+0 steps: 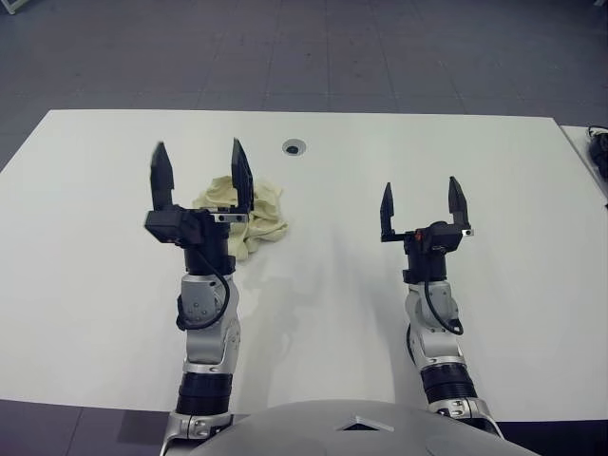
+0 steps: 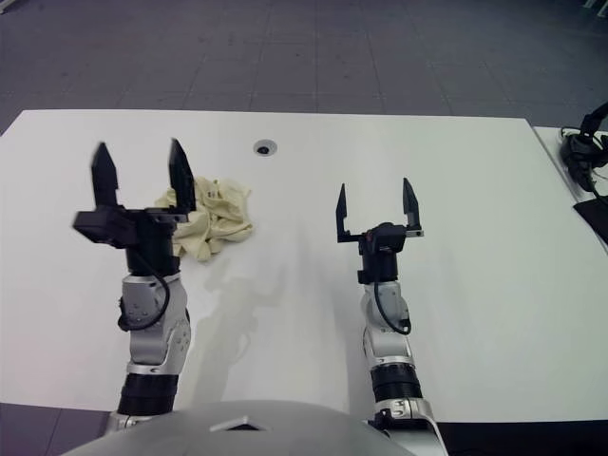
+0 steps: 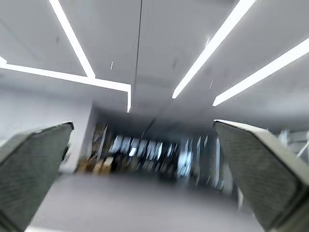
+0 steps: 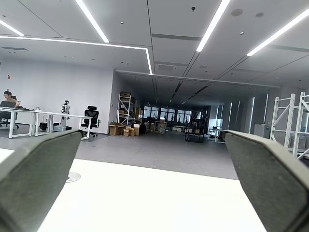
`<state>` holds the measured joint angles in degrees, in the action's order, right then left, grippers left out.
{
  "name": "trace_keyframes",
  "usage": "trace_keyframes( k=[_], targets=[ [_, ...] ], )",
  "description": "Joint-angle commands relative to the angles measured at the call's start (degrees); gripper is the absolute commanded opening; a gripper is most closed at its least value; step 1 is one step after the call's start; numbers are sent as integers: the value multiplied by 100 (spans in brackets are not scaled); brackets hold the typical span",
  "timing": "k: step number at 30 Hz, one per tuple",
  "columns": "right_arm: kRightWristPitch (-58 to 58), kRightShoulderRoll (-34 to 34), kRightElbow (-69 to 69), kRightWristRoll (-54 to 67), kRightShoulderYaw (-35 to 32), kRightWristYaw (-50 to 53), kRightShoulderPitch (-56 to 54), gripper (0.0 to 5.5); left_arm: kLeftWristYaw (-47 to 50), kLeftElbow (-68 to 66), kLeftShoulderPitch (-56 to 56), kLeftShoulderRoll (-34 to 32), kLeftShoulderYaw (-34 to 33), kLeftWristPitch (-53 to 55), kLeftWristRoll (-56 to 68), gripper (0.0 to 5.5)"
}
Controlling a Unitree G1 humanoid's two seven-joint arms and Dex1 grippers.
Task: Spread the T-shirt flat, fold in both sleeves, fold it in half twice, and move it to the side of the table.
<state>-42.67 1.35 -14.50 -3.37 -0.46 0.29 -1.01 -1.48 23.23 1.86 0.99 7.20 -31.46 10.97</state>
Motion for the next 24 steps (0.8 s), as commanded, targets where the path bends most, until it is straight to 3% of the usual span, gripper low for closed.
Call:
trace_keyframes(
  k=[1,10,17,24],
  targets=[
    [126,94,197,21,-193,98,292,539,220,2751,-2103,514,1014,1106,367,540],
    [282,88,650,18,-278,153,774,539,557,2656,-3700,1460,1721,2198,1361,540],
    [479,50,881,16,-157,105,886,539,601,2893,-3733,1544,2212,2502,1616,540],
    [587,25,886,-5,-90,109,800,539,602,3052,-3657,1196,1993,2797,1704,540]
  ],
)
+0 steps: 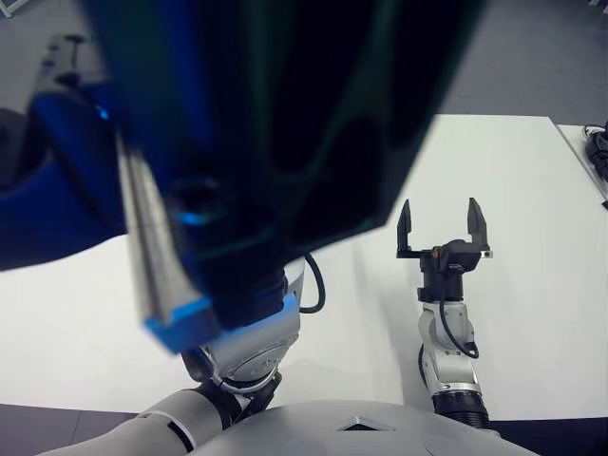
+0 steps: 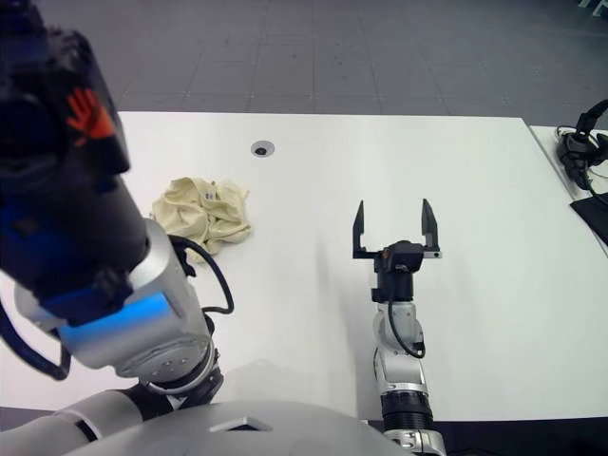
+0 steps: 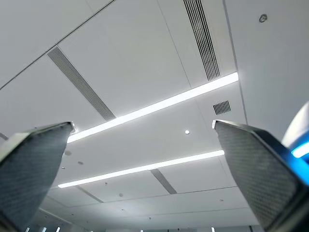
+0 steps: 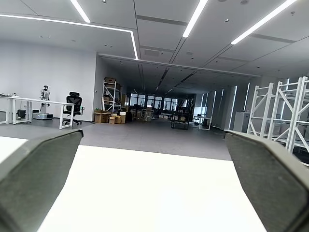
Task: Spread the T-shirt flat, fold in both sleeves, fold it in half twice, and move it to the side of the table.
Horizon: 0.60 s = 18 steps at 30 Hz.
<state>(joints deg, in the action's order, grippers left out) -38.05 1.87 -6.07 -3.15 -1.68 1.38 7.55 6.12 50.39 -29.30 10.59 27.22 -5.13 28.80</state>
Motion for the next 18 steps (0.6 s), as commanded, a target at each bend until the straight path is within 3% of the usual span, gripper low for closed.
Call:
trace_keyframes(
  k=[1,7,10,13,18],
  targets=[
    [116,-32,26,-34,47,-4,-65,539,-71,397,-378,118,-138,265,-112,540],
    [117,-59,-27,-23,122,-25,-181,539,-387,-425,2240,-962,-1207,196,-480,540],
    [110,-62,-39,-26,137,-24,-227,539,-462,-2178,2552,-1379,-1898,-114,-1249,540],
    [104,-39,-78,-5,133,-47,-282,539,-287,-3409,2998,-1511,-2144,-423,-1913,540],
    [58,-8,-100,18,107,-83,-304,539,144,-4269,3366,-1480,-2534,-1524,-2878,540]
  ],
)
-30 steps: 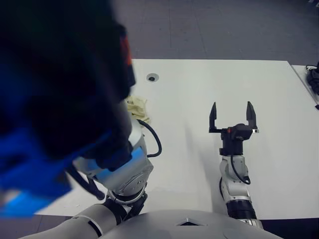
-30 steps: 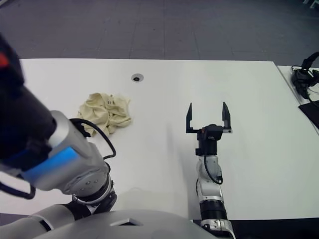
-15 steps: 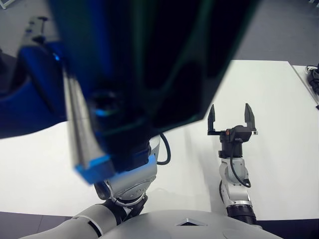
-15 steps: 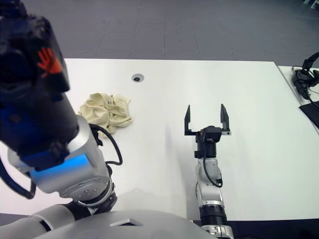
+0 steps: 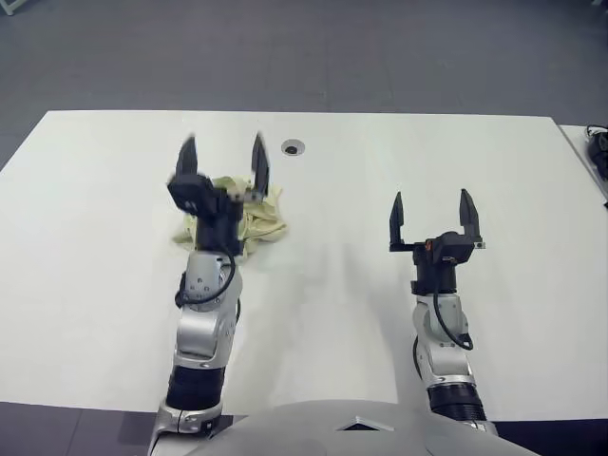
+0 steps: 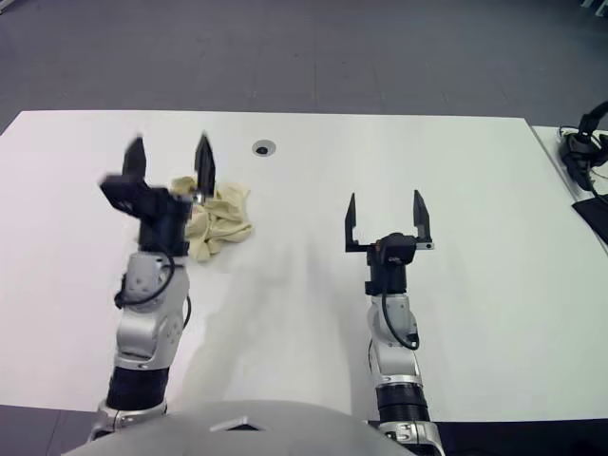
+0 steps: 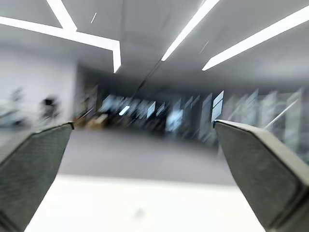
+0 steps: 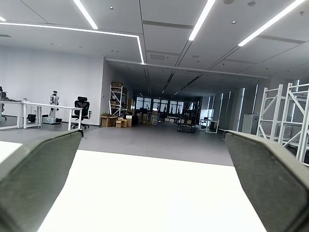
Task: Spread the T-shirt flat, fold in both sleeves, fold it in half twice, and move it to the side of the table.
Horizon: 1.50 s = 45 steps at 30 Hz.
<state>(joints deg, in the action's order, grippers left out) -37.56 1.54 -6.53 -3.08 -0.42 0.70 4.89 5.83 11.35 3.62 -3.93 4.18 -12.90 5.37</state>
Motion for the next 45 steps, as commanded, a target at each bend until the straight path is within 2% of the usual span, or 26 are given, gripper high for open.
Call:
trace_keyframes(
  k=[1,6,12,25,29,33,38,42,45],
  targets=[
    [-14,17,-28,4,-20,-6,-27,539,216,-490,1,-68,-296,-997,-699,540],
    [-104,-4,-65,-125,-1,57,-93,539,287,-1013,-192,40,-564,-1473,-714,540],
    [34,-73,-210,-30,38,15,-202,539,-252,-1177,-114,70,-292,-1664,-577,540],
    [-57,-5,-362,-18,169,-160,-251,539,-485,-1252,-169,91,-476,-1789,-543,540],
    [797,145,-39,818,681,-1252,-294,539,-207,-1035,-300,-26,-980,-1775,-541,540],
    [1950,565,105,1471,1074,-2629,-1122,539,-93,-1166,-434,-153,-1396,-1624,-414,540],
    [2908,609,-997,1995,1206,-4030,-2335,539,-216,-1267,-396,-128,-1380,-1542,-320,540],
    [2980,382,-2323,1856,1239,-4549,-3207,539,-241,-1450,-472,-138,-1391,-1621,-350,540],
    [2927,145,-3216,1732,1209,-4758,-3720,491,-271,-1634,-514,-133,-1346,-1700,-412,540]
  ],
)
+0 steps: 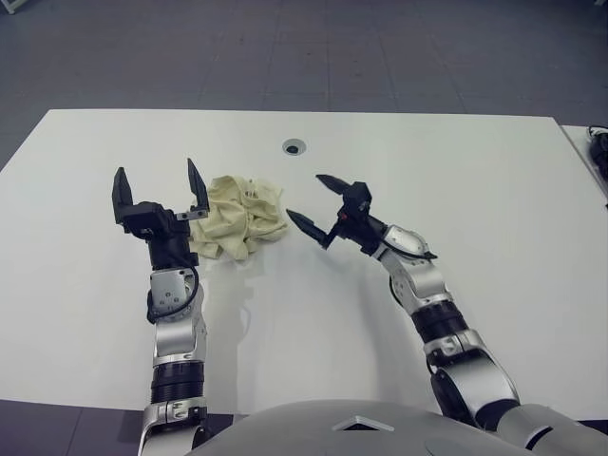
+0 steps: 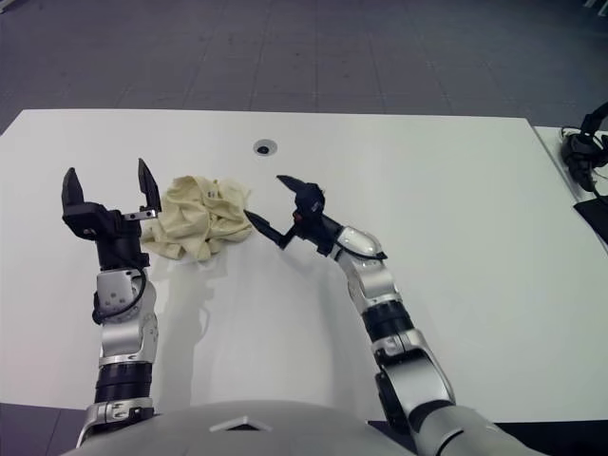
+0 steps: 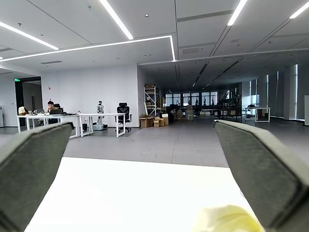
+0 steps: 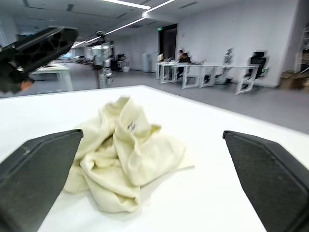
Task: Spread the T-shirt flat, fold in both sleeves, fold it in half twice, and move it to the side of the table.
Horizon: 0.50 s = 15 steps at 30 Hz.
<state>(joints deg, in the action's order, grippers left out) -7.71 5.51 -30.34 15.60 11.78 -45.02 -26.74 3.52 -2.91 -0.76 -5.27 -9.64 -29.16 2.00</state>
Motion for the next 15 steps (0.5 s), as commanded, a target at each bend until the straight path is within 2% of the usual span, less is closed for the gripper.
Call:
trace_keyframes(
  k=[1,7,15],
  targets=[
    [-107,-344,-1041,-181,-26,-200,-674,473,-42,-308,-99,-1,50,-110,-111,540],
    [-555,-768,-2242,-617,-57,4,-1249,381,-18,-505,-119,3,39,-206,-164,540],
    [-947,-997,-3181,-1075,-138,322,-1670,253,-9,-481,-75,30,65,-229,-192,540]
  ],
)
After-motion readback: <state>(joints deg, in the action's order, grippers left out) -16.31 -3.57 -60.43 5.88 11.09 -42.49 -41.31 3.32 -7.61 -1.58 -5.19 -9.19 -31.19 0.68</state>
